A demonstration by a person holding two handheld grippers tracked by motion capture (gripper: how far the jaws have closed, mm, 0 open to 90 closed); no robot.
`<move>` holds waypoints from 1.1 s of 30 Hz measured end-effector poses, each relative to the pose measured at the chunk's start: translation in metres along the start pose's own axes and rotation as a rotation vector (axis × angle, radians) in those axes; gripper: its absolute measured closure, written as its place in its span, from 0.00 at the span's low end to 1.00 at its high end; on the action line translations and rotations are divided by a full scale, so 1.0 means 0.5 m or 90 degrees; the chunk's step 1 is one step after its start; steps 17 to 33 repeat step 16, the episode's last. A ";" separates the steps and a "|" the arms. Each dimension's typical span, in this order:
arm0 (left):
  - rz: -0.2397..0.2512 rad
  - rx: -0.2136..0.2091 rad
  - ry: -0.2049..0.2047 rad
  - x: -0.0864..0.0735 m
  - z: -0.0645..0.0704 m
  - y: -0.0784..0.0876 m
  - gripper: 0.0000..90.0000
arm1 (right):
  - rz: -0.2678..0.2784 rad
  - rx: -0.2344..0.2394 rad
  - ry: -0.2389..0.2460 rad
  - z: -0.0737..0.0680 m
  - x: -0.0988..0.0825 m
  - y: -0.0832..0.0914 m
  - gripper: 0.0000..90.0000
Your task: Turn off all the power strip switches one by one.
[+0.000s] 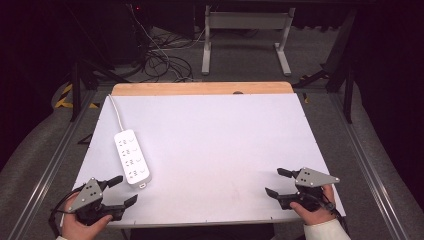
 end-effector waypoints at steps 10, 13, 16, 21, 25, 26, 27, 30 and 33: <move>0.011 0.005 0.013 0.002 -0.003 0.006 0.22 | -0.001 -0.001 0.000 0.000 0.000 0.000 0.25; 0.011 0.010 0.009 0.002 -0.003 0.006 0.22 | -0.003 -0.004 -0.002 0.001 -0.001 -0.001 0.25; 0.014 0.014 0.008 0.004 -0.002 0.006 0.22 | -0.002 -0.005 -0.001 0.000 0.000 -0.001 0.25; 0.014 0.014 0.008 0.004 -0.002 0.006 0.22 | -0.002 -0.005 -0.001 0.000 0.000 -0.001 0.25; 0.014 0.014 0.008 0.004 -0.002 0.006 0.22 | -0.002 -0.005 -0.001 0.000 0.000 -0.001 0.25; 0.014 0.014 0.008 0.004 -0.002 0.006 0.22 | -0.002 -0.005 -0.001 0.000 0.000 -0.001 0.25; 0.014 0.014 0.008 0.004 -0.002 0.006 0.22 | -0.002 -0.005 -0.001 0.000 0.000 -0.001 0.25; 0.014 0.014 0.008 0.004 -0.002 0.006 0.22 | -0.002 -0.005 -0.001 0.000 0.000 -0.001 0.25; 0.014 0.014 0.008 0.004 -0.002 0.006 0.22 | -0.002 -0.005 -0.001 0.000 0.000 -0.001 0.25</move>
Point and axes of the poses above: each handheld gripper's, and its own axes: y roughly backward along the jaws, x roughly out of its top, z roughly to its right, the point moved 3 cm from there along -y, roughly forward along the jaws, and after that the axes turned 5 degrees about z, right-handed, at the moved point
